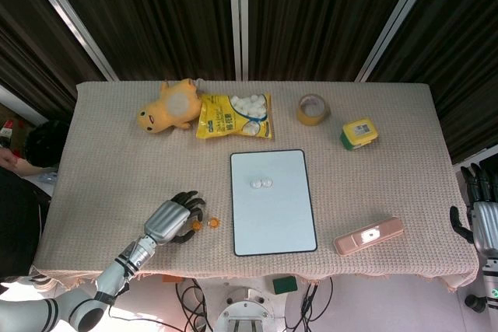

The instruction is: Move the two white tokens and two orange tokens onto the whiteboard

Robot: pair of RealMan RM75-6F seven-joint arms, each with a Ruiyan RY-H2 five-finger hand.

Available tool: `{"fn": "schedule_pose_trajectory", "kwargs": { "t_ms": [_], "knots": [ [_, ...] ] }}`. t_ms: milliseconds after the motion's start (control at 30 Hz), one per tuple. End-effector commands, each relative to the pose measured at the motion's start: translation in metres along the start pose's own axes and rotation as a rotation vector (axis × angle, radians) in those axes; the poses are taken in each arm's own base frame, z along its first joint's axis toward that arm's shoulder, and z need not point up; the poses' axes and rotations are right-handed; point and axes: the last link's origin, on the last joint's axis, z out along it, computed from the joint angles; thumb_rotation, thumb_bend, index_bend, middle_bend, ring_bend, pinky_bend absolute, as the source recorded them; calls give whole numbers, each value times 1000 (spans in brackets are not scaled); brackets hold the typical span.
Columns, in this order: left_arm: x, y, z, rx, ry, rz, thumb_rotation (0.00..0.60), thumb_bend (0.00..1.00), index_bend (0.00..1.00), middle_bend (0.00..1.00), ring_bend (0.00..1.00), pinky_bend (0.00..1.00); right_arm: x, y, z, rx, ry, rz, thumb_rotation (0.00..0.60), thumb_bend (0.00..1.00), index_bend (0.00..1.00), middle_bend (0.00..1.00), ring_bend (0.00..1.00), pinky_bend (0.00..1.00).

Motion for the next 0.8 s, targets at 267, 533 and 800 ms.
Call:
{"fn": "schedule_pose_trajectory", "kwargs": {
  "t_ms": [267,533,800],
  "knots": [
    [48,48,45,-141,71,33,600,329,505,207,67,159,4,3,2,-19,22,11,600,477,0,0,0,0],
    [48,96,107,-217,145,37,600,328,529,163,59,137,15,15,1,-61,55,26,600,477,0,0,0,0],
    [26,121,147,-225,80,29,600,328,538,159,59,137,22,27,1,-101,81,32,600,477,0,0,0,0]
  ]
}}
